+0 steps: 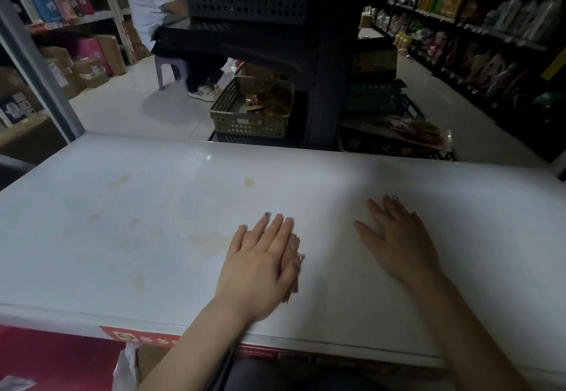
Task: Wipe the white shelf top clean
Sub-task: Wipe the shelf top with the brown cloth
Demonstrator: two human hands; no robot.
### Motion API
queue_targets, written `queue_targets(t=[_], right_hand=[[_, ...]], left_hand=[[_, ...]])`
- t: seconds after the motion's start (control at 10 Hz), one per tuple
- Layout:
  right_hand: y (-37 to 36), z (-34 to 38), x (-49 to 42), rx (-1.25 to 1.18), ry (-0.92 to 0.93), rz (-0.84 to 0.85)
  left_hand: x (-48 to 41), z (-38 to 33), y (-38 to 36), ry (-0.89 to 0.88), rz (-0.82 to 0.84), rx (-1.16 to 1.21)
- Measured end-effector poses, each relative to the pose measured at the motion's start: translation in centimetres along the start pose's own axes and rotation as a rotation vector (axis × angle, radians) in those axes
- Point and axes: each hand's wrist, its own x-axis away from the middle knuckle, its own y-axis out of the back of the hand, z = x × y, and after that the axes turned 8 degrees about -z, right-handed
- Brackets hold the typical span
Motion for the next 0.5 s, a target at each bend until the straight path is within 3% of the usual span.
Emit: queue_targets(t=[0.5], right_hand=[[0.0, 0.0, 0.0, -0.01, 0.006, -0.012]], left_hand=[[-3.3, 0.9, -0.9, 0.04, 0.035, -0.008]])
